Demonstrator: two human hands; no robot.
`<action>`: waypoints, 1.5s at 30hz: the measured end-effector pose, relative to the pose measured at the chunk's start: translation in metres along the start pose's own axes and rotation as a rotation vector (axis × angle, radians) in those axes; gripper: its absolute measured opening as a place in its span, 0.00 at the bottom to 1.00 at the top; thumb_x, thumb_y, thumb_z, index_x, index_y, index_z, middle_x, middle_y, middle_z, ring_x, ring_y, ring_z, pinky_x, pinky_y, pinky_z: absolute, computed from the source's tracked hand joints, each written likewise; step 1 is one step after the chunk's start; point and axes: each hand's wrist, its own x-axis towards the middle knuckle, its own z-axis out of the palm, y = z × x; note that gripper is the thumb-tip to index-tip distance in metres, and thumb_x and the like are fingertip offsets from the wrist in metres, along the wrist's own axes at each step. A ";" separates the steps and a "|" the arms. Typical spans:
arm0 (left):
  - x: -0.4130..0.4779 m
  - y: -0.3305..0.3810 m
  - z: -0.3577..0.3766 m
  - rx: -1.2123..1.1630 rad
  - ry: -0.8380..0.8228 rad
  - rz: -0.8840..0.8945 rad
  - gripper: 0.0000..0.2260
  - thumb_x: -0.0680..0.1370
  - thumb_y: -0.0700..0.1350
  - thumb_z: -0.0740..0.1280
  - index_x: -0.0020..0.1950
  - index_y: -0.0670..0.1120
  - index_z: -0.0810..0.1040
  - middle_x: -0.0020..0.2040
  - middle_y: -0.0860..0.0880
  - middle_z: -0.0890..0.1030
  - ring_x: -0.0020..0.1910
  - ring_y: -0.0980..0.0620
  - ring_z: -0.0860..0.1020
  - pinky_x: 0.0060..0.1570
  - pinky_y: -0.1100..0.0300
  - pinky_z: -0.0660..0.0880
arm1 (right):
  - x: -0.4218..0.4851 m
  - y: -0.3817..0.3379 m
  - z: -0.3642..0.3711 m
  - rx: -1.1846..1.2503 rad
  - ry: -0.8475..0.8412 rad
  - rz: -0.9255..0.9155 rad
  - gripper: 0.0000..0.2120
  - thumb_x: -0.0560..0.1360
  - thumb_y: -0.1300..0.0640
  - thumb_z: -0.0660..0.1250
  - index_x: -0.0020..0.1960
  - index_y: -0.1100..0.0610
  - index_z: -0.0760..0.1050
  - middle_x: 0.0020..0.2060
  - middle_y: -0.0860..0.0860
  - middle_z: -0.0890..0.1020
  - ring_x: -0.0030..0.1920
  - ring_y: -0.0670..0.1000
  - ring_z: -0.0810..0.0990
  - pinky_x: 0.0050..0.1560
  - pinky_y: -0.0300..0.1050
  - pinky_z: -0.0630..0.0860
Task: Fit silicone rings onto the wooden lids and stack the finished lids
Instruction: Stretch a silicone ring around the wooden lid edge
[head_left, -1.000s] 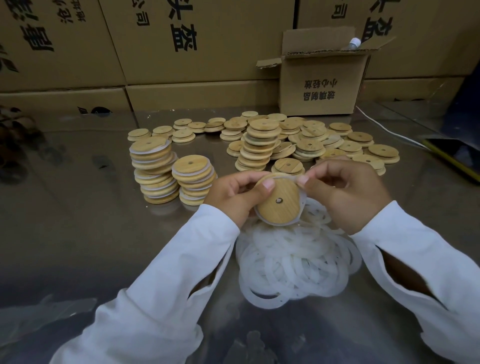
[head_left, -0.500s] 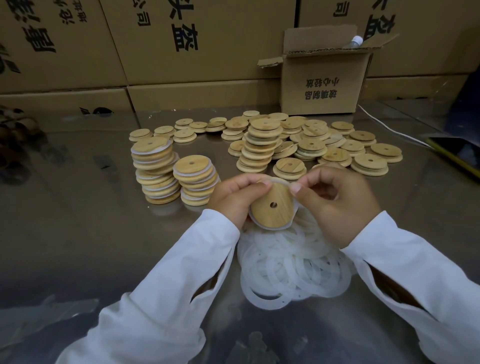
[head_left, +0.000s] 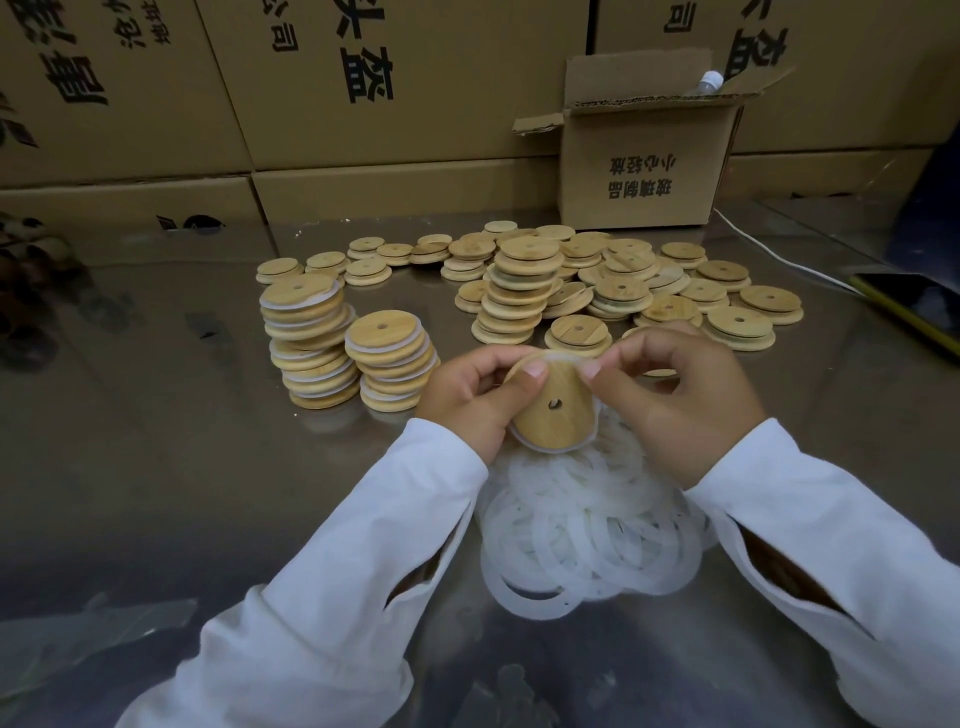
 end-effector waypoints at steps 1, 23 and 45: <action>0.000 0.000 0.000 -0.012 0.005 0.004 0.05 0.76 0.36 0.64 0.47 0.42 0.79 0.44 0.39 0.79 0.48 0.42 0.77 0.58 0.41 0.72 | -0.002 0.000 0.001 -0.031 0.014 -0.026 0.06 0.67 0.53 0.70 0.34 0.47 0.75 0.40 0.42 0.73 0.43 0.40 0.73 0.40 0.22 0.64; 0.005 -0.003 -0.007 -0.083 -0.051 0.091 0.07 0.77 0.37 0.61 0.47 0.45 0.79 0.35 0.52 0.83 0.38 0.56 0.82 0.41 0.59 0.79 | 0.006 0.000 -0.009 0.110 -0.066 0.057 0.07 0.68 0.56 0.72 0.32 0.50 0.79 0.29 0.43 0.81 0.32 0.39 0.77 0.33 0.26 0.71; 0.019 0.010 -0.045 -0.082 0.625 0.307 0.05 0.75 0.45 0.68 0.49 0.54 0.78 0.38 0.60 0.81 0.40 0.61 0.80 0.43 0.64 0.78 | -0.002 0.005 0.005 0.156 -0.110 0.031 0.05 0.71 0.59 0.68 0.42 0.50 0.76 0.38 0.48 0.79 0.43 0.50 0.78 0.48 0.43 0.76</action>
